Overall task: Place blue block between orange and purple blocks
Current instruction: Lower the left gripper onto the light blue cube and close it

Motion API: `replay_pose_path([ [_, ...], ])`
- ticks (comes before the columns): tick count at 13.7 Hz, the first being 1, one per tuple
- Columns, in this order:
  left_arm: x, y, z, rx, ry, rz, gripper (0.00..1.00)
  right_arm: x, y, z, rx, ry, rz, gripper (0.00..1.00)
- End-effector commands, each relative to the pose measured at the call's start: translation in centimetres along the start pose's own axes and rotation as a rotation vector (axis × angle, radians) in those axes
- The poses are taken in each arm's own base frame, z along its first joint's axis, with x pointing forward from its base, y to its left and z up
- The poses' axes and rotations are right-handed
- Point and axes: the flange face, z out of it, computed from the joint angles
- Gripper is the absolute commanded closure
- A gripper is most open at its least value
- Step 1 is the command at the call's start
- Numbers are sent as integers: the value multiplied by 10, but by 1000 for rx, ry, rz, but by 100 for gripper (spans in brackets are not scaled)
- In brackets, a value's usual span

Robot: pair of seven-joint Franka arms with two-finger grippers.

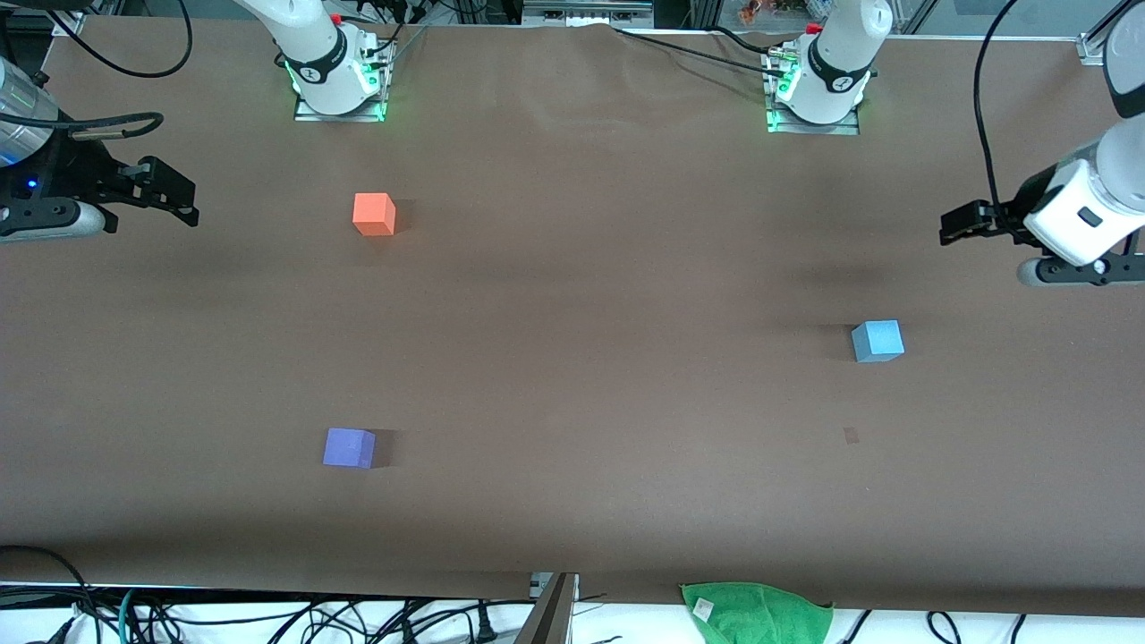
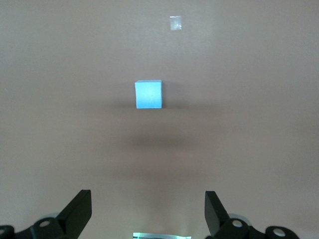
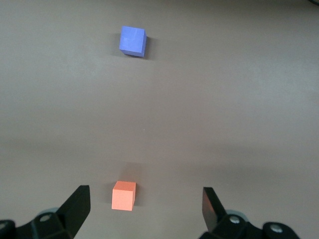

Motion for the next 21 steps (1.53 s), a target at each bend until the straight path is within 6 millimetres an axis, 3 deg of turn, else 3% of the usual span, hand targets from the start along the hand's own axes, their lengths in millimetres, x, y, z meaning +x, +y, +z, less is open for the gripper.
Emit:
replay_pose_path([
  [1, 20, -9, 11, -24, 31, 2, 0, 1, -1, -4, 2, 9, -5, 1],
  [4, 53, -3, 37, -23, 96, 10, 0, 1, -1, -4, 2, 9, -5, 1],
  [6, 75, 6, 67, -21, 104, 34, 0, 1, -1, -4, 2, 9, -5, 1],
  [10, 109, -22, 133, 27, 84, 58, 0, 1, -1, -4, 2, 8, -5, 1],
  [11, 113, -40, 148, 18, 70, 34, 0, 1, -1, -4, 2, 9, -5, 1],
  [14, 106, -47, 215, -15, -49, 79, 0, 1, -1, -3, 2, 6, -5, 1],
  [16, 104, -45, 245, -19, -75, 88, 0, 1, -1, -3, 2, 6, -5, 1],
  [21, 97, -34, 291, -20, -16, 131, 0, 1, -2, -2, 3, 3, -8, 1],
])
